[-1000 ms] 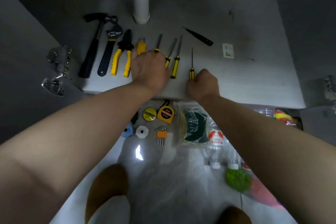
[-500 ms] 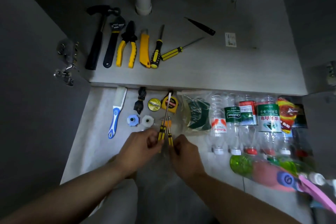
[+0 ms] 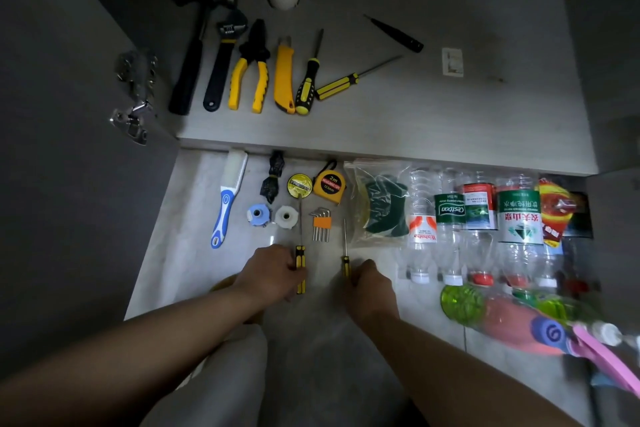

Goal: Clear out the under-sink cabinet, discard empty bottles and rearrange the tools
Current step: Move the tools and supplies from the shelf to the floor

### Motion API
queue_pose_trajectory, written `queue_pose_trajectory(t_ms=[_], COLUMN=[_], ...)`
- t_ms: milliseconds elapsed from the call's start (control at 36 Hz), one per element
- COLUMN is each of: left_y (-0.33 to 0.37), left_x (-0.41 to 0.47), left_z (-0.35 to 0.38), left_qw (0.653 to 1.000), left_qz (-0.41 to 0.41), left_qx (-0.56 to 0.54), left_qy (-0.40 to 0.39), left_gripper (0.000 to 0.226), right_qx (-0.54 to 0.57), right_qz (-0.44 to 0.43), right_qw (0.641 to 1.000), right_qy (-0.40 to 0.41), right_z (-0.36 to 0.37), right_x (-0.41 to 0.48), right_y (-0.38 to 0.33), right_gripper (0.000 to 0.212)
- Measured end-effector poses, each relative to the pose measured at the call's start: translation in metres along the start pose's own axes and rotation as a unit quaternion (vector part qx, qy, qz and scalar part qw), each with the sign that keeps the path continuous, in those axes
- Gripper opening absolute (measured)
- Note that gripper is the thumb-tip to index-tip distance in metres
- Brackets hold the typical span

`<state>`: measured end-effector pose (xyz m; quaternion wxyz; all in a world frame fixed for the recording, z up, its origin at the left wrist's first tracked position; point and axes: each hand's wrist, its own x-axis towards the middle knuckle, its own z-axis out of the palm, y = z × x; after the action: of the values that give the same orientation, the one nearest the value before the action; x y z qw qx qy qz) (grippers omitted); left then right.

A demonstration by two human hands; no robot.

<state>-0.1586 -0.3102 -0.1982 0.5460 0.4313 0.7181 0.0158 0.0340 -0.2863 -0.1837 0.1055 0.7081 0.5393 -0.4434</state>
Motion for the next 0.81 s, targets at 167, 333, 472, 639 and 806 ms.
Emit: queue_pose_trajectory(t_ms=[167,333,472,639,806], left_y=[0.0,0.001,0.016,0.055,0.085], left_x=[0.01,0.015,0.011,0.004,0.025], left_z=[-0.004,-0.01,-0.027,-0.072,-0.127], left_qw=[0.998,0.999,0.992,0.931,0.845], left_qz=[-0.03,-0.019,0.052,0.199,0.27], left_qx=[0.017,0.004,-0.002,-0.054,0.028], left_qy=[-0.056,-0.03,0.111,0.302,0.461], left_gripper=[0.027,0.027,0.026,0.005,0.018], right_qx=[-0.032,-0.018,0.068,0.108,0.028], right_qz=[-0.016,-0.116,-0.166,-0.306,-0.339], right_qw=[0.999,0.992,0.981,0.946,0.927], right_qy=[-0.004,-0.048,-0.072,0.03,0.158], right_z=[-0.001,-0.007,-0.022,-0.057,-0.098], right_x=[-0.004,0.003,0.011,0.018,0.048], right_y=[-0.005,-0.019,-0.05,-0.101,-0.147], right_gripper=[0.032,0.029,0.032,0.017,0.041])
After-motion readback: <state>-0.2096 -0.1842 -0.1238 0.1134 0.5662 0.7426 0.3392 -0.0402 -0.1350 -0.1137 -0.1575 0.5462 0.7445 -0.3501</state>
